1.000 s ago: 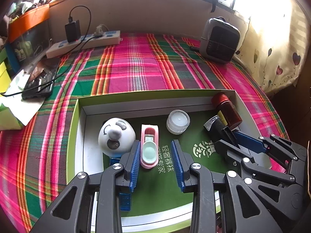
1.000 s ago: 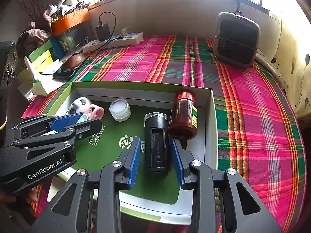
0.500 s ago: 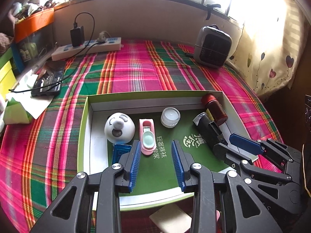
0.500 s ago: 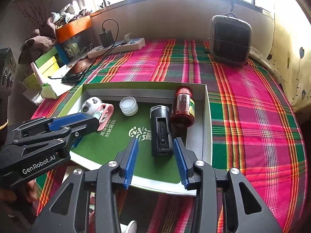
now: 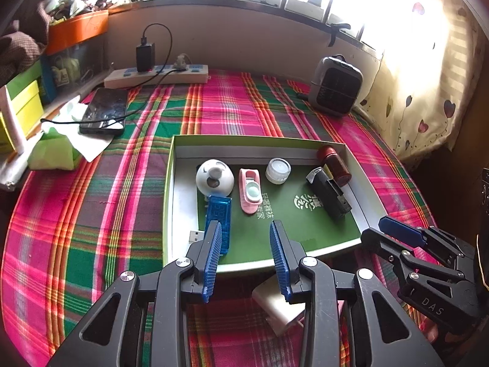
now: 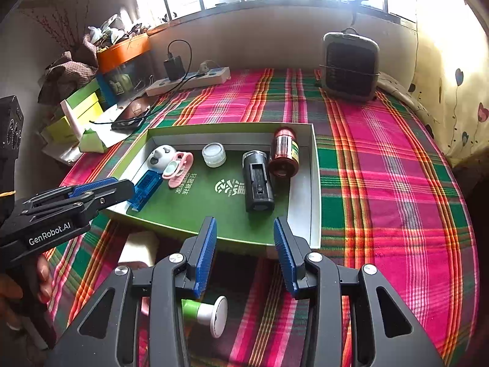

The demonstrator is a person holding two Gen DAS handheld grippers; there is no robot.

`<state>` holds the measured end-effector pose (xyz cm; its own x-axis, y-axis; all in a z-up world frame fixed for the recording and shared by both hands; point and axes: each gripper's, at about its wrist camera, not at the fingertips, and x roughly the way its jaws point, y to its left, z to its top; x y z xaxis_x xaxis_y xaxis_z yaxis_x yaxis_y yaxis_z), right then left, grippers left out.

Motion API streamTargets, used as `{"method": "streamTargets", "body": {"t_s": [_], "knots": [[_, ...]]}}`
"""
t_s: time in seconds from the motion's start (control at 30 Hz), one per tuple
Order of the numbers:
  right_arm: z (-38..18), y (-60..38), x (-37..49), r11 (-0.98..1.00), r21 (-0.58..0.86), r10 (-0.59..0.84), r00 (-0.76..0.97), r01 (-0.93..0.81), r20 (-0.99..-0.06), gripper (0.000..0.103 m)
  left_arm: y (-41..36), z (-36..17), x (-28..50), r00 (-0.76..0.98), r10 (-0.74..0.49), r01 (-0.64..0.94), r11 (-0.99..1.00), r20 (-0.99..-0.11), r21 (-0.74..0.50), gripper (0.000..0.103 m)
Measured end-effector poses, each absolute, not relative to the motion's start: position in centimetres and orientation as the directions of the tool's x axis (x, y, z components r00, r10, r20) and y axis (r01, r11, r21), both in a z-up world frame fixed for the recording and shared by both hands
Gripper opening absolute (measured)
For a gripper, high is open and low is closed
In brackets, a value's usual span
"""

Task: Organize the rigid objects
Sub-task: 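Grasp the green-and-white spool with the right gripper while the left approaches the pink hook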

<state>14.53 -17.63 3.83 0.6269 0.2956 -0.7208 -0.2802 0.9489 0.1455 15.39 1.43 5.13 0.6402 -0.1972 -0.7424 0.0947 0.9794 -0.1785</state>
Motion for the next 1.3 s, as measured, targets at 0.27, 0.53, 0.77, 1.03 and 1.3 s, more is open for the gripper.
{"method": "streamTargets", "body": {"t_s": [0.27,0.53,0.77,1.03,1.3], "knots": [[3.6,-17.8,11.5,0.944,0.169,0.316,0.623,-0.285,-0.715,0.040,3.2,4.8,13.3,0.648,-0.207,0.070,0.975,-0.733,-0.213,0.032],[3.0,-17.6,9.6,0.940,0.196,0.332,0.611,-0.280,-0.718,0.050,4.2,4.5,11.4,0.648,-0.219,0.073,0.971,-0.729,-0.227,0.032],[2.1,-16.7,8.9,0.940,0.192,0.329,0.591,-0.283,-0.737,0.050,5.0,3.8,10.4,0.636,-0.234,0.072,0.967,-0.736,-0.245,0.032],[1.4,-16.1,9.1,0.949,0.166,0.296,0.582,-0.267,-0.757,0.050,5.4,3.3,9.6,0.623,-0.250,0.076,0.962,-0.741,-0.262,0.032],[0.6,-16.4,9.6,0.955,0.170,0.284,0.580,-0.243,-0.763,0.050,5.1,2.8,9.0,0.607,-0.259,0.089,0.962,-0.752,-0.259,0.032]]}}
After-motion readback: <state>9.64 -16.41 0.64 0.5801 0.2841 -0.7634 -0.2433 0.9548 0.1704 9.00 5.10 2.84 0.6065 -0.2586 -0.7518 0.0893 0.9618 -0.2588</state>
